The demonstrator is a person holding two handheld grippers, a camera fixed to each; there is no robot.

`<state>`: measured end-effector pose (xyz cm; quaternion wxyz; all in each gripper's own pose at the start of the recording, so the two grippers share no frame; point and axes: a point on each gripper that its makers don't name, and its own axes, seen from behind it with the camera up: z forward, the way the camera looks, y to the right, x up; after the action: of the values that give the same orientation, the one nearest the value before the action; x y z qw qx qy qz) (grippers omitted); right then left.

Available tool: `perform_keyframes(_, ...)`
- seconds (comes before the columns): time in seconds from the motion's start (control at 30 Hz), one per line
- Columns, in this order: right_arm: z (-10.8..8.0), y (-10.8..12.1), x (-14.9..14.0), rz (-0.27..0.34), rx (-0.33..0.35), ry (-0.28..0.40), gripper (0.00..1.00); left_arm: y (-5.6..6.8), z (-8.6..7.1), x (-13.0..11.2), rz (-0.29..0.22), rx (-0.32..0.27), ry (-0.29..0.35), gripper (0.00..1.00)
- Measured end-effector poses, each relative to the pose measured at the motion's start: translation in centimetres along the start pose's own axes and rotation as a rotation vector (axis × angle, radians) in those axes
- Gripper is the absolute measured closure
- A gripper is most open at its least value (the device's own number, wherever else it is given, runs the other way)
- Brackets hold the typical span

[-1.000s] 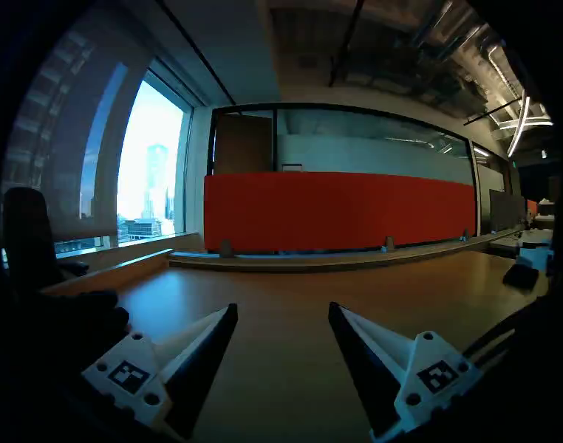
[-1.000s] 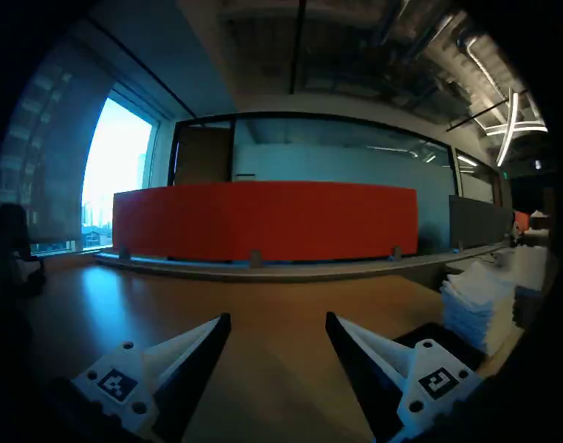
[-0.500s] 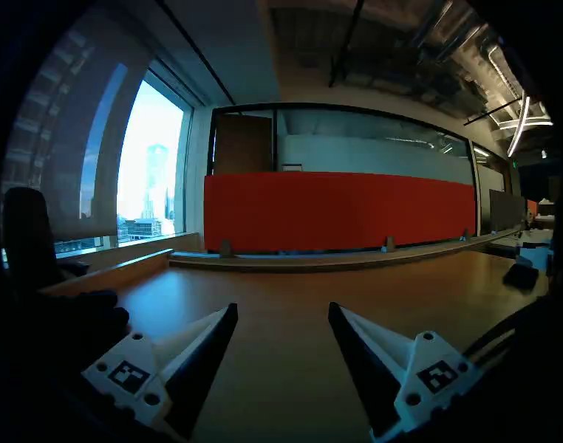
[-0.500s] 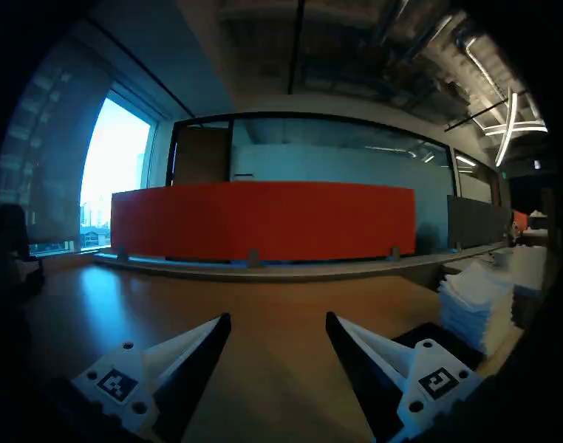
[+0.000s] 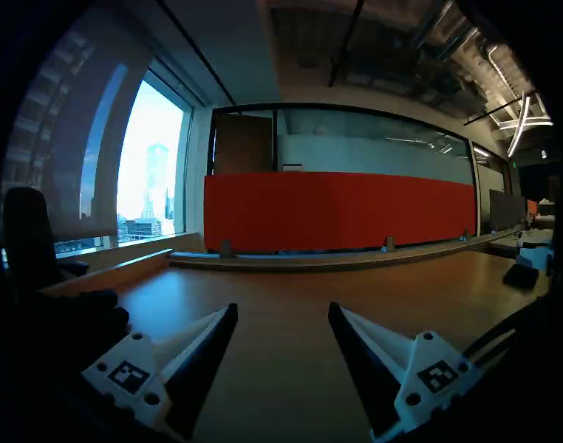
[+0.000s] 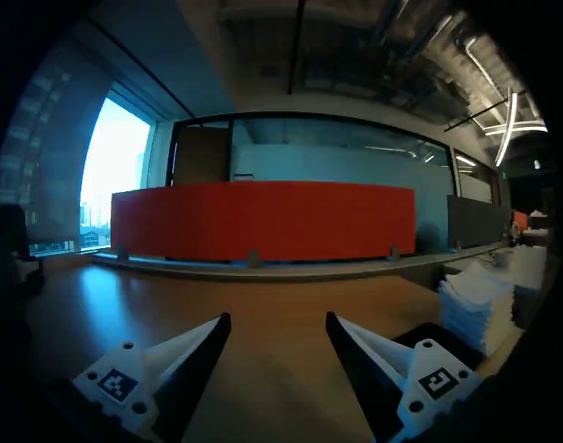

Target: Fold towel

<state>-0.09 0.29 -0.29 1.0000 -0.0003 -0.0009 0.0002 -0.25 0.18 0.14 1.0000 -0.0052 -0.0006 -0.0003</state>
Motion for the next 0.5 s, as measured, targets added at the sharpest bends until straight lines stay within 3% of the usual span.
perform_keyframes(0.5, 0.04, -0.01, -0.04, 0.000, 0.000, 0.000, 0.00, 0.04, -0.06, 0.09, 0.000, 0.000, -0.001, 0.09)
